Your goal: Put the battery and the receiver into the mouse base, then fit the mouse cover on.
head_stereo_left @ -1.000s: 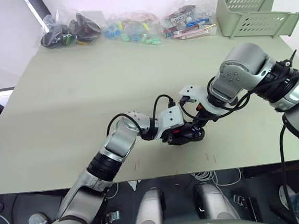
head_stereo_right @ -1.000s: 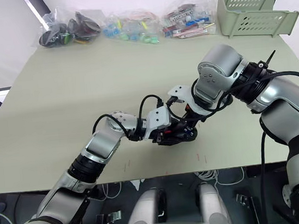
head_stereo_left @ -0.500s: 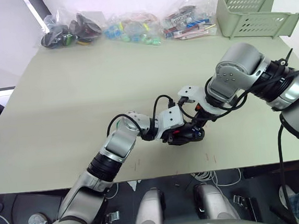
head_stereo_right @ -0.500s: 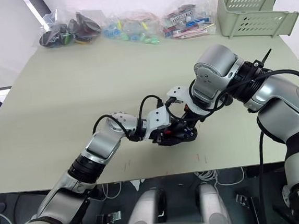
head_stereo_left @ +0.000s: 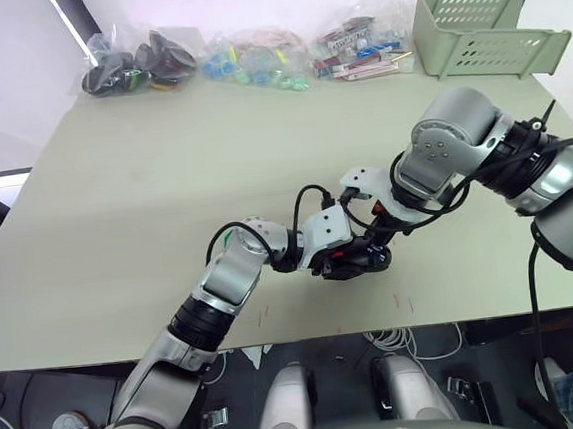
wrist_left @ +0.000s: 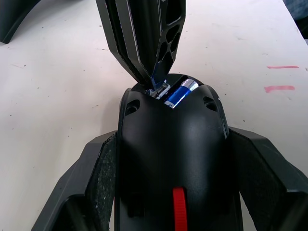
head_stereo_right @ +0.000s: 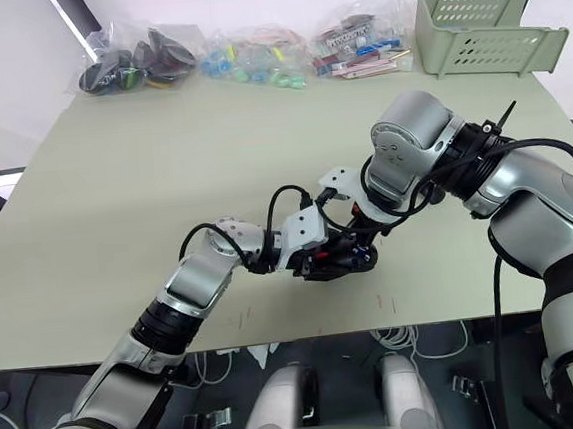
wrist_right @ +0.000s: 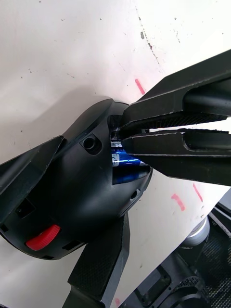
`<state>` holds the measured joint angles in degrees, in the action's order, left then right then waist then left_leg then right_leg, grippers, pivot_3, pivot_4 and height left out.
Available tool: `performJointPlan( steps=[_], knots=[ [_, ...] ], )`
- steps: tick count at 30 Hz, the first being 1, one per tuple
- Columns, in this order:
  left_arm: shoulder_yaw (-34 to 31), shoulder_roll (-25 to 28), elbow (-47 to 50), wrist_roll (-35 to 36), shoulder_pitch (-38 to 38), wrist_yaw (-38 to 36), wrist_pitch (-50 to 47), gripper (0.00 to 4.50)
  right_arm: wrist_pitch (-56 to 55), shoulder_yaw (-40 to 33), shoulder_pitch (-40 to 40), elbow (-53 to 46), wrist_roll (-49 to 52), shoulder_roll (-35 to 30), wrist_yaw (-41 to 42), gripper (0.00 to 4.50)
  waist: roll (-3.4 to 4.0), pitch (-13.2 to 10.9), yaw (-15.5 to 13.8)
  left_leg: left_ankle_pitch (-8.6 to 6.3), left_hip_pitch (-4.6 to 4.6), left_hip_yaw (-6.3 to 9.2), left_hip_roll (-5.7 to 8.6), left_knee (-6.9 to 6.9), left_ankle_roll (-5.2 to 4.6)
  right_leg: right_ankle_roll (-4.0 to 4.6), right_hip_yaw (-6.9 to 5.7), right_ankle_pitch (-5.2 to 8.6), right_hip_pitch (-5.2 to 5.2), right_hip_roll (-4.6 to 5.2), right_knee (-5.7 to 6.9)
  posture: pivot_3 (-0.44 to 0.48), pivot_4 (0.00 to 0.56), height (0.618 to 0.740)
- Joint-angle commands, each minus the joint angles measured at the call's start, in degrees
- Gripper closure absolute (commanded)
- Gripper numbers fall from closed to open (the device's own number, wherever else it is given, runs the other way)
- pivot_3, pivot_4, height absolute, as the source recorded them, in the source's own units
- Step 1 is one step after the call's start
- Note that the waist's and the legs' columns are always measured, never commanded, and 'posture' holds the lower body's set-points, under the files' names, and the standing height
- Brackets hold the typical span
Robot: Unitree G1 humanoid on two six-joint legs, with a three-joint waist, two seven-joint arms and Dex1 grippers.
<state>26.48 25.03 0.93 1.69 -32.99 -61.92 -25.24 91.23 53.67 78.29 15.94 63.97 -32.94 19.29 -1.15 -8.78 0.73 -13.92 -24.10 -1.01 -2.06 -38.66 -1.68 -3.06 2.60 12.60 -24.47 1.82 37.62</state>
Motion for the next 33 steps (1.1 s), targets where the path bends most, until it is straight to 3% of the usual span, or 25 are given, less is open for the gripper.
performJointPlan(
  steps=[1, 20, 28, 33],
  knots=[
    [1.3, -0.9, 1.6, -0.6, 0.3, 0.7, 0.3, 1.58, 1.3, 4.7, -4.1, -2.1, 2.8, 0.2, -1.1, 4.50, 0.00, 0.0, 0.0, 0.00, 0.04, 0.00, 0.00, 0.01, 0.00, 0.00, 0.00, 0.00, 0.03, 0.00, -0.02, 0.000, 0.150, 0.740],
    [1.4, -1.3, 0.3, -0.7, -0.1, 0.8, 1.2, 1.58, 1.3, 6.8, -7.2, -12.8, 0.4, -4.9, 1.2, 4.50, 0.02, 0.0, -0.7, -0.06, 0.25, 0.25, -0.03, 0.30, -0.09, -0.03, -0.31, 0.01, 0.62, 0.19, -0.81, 0.000, 0.150, 0.740],
    [1.3, -1.4, 0.4, -0.6, 0.1, 0.8, 1.1, 1.58, 1.3, 4.7, -6.8, -6.3, 4.6, -3.8, 1.5, 4.50, 0.01, 0.1, -1.0, -0.08, 0.28, 0.24, -0.03, 0.31, -0.12, 0.17, -0.32, 0.13, 0.65, 0.18, -0.83, 0.000, 0.150, 0.740],
    [1.3, -1.4, 0.4, -0.6, 0.2, 0.8, 1.1, 1.58, 1.3, 5.6, -5.7, -8.6, -0.4, -3.9, 0.8, 4.50, 0.02, 0.1, -1.0, -0.08, 0.31, 0.25, -0.03, 0.32, -0.13, 0.18, -0.32, 0.13, 0.67, 0.18, -0.83, 0.000, 0.150, 0.740]
  ],
)
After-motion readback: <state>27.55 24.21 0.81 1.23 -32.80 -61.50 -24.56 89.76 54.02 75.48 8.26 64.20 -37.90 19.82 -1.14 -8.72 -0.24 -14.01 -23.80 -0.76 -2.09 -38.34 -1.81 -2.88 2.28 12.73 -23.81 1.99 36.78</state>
